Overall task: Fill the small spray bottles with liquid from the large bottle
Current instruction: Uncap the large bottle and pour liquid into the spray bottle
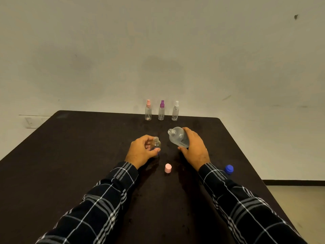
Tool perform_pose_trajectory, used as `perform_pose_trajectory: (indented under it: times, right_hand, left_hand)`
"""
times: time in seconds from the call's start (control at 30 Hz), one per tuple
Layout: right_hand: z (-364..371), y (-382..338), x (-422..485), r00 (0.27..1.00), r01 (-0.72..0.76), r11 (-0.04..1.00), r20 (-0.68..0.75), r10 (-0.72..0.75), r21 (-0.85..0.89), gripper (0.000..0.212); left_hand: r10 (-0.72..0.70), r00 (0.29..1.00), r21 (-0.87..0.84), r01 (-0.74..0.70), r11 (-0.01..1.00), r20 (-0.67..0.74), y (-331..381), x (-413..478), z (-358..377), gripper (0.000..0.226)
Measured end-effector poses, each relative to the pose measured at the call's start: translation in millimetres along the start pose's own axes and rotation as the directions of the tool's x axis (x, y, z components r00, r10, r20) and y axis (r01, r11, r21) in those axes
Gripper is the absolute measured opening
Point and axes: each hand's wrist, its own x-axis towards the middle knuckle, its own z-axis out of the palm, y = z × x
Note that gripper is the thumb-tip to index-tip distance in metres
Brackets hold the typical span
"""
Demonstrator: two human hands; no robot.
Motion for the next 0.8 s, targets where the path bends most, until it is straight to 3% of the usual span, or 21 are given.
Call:
perform_pose_trajectory:
  times: [0.8]
  right_hand:
    - [6, -14, 15, 0.99, 0.134, 0.968, 0.072, -0.121, -0.211, 0.072]
  left_hand:
    - [-0.012, 1.0, 0.0, 0.012, 1.0, -0.009, -2, 2, 1, 0.04]
